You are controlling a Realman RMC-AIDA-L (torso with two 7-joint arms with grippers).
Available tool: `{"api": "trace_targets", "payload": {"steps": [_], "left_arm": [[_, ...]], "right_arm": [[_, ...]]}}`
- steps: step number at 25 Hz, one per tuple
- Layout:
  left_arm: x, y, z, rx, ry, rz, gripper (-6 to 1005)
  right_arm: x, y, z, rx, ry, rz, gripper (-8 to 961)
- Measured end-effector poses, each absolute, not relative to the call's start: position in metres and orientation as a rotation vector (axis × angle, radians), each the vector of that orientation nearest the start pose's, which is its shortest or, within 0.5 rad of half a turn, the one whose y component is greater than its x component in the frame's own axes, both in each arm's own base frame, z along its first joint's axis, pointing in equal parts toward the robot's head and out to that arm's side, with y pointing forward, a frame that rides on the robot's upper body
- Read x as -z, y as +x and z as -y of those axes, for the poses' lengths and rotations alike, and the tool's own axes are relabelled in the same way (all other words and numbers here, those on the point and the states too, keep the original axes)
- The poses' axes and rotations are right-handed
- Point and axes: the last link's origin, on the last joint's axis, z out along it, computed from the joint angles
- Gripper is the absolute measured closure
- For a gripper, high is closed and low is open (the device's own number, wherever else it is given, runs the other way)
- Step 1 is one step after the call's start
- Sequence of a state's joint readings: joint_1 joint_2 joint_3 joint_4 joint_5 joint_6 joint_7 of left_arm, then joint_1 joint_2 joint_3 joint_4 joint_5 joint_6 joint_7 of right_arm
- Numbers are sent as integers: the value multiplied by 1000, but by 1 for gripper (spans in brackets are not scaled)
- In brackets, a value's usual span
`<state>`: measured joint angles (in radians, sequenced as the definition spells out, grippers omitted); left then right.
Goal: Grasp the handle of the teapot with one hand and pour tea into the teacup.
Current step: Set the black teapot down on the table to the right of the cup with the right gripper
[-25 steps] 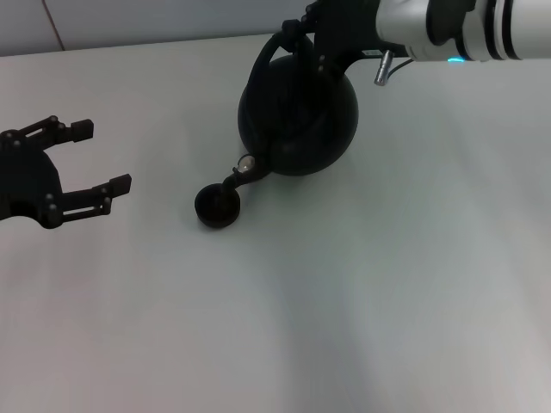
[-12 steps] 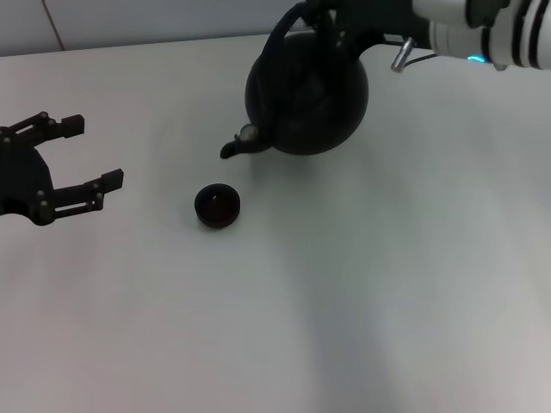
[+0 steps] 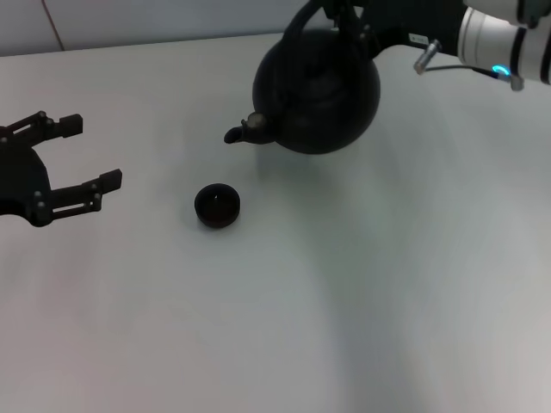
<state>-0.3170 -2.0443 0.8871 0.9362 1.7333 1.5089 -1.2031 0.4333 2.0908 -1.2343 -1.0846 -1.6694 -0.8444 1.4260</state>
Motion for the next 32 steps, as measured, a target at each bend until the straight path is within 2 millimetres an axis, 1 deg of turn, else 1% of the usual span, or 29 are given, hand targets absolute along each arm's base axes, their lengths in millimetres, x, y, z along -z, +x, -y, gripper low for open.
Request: {"api": "trace_targets", "payload": {"steps": [2,3,11,12,19,24,32], "left_arm": [[-50,-272,-315,616,-2574,203,138],[-50,-272,-315,617,-2575,203,138],[-53,-271,-312,638,-2577,197,138],[-54,-270,-311,641,-2576,192,138],[-52,-269,-309,654,-2586,189,138],[-50,-268,-308,666,-2589,194,138],[-49,-268,-306,672,-2595,198,138]], "right_arm": [[-26,207,-400,-469,-2286,-279,839],[-26,207,-400,-469,-2286,-279,839],[-30,245,-385,-460,-2237,-432,839],[-29,253,-382,-452,-2230,-462,839],[-25,266,-378,-433,-2229,-509,839],[-21,270,-377,-424,-2236,-526,839],[-22,271,-376,-437,-2233,-537,845]]}}
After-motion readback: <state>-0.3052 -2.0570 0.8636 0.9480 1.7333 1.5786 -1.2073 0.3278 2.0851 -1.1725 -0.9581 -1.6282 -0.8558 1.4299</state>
